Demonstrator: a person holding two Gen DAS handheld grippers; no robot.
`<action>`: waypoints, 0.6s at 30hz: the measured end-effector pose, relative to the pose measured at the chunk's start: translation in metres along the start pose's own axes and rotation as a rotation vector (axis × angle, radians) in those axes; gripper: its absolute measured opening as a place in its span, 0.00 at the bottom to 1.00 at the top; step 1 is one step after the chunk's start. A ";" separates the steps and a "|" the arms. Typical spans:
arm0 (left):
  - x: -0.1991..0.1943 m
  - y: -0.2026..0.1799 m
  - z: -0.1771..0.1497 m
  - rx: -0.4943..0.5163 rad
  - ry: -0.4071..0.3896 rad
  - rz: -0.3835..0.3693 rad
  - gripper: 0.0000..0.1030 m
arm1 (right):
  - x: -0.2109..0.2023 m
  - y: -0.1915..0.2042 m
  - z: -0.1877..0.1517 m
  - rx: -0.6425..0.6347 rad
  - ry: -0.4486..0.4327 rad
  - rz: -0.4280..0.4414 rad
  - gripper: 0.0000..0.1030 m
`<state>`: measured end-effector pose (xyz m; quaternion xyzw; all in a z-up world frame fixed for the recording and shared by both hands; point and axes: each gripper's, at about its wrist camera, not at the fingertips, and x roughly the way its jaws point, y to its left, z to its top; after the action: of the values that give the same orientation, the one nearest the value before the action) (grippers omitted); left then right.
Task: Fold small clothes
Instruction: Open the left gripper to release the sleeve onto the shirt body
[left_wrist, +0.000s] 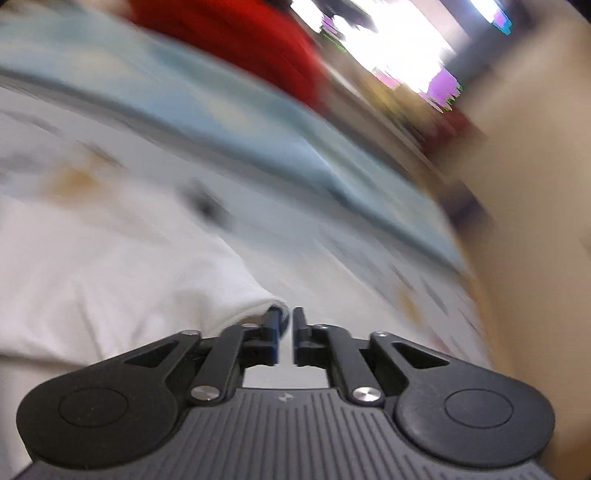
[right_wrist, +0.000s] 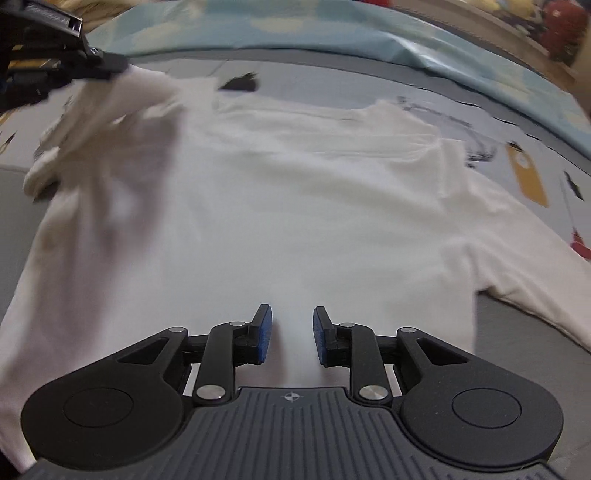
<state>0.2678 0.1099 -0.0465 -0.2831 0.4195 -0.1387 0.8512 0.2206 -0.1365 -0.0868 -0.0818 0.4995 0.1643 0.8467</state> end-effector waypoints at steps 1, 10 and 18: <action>0.006 -0.004 -0.004 0.031 0.041 -0.029 0.19 | 0.002 -0.006 0.001 0.020 0.001 -0.011 0.25; -0.028 0.063 0.016 -0.184 -0.134 0.269 0.21 | 0.012 -0.011 0.022 0.117 -0.068 0.036 0.28; -0.049 0.106 0.023 -0.269 -0.092 0.482 0.21 | 0.009 0.080 0.037 -0.148 -0.208 0.207 0.29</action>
<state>0.2557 0.2270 -0.0675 -0.2917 0.4503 0.1377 0.8326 0.2259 -0.0486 -0.0742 -0.0747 0.4013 0.2945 0.8641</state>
